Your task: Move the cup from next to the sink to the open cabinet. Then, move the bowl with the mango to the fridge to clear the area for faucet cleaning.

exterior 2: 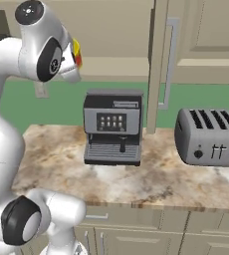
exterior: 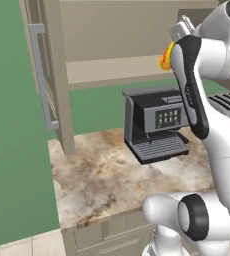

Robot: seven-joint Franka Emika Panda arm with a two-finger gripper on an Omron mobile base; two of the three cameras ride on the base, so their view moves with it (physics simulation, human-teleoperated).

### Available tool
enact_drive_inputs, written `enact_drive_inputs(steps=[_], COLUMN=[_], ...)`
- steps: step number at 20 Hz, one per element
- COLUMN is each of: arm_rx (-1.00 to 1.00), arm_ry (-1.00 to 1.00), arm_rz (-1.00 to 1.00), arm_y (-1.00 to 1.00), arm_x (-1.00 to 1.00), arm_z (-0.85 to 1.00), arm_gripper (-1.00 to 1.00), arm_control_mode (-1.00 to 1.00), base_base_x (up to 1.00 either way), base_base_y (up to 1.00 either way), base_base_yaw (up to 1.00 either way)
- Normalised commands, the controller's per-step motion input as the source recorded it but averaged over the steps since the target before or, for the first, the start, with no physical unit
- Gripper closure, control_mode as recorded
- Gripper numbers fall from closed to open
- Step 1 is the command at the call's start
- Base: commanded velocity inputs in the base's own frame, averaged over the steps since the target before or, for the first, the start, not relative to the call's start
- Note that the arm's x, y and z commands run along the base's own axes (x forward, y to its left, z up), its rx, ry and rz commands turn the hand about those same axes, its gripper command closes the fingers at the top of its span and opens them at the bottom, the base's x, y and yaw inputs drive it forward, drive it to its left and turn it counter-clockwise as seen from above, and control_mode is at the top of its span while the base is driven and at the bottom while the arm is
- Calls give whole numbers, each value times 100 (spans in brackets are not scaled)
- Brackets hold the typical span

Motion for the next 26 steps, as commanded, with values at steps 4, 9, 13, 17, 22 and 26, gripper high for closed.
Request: enact_drive_inputs(steps=[4, 9, 13, 17, 22, 26], arm_rx=[3, 2, 0, 0, 0, 0], arm_ry=[-5, 0, 10, 23, 18, 3], arm_rz=[0, -1, 0, 0, 0, 0], arm_y=[5, 2, 1, 3, 6, 7], arm_x=[84, 82, 60, 33, 14, 9], arm_z=[-11, 0, -2, -15, -29, -26], arm_gripper=[100, 100, 100, 100, 100, 100], arm_control_mode=[-100, -100, -100, -100, -100, -100], base_base_x=[0, 0, 0, 0, 0, 0], base_base_y=[0, 0, 0, 0, 0, 0], base_base_yaw=[0, 0, 0, 0, 0, 0])
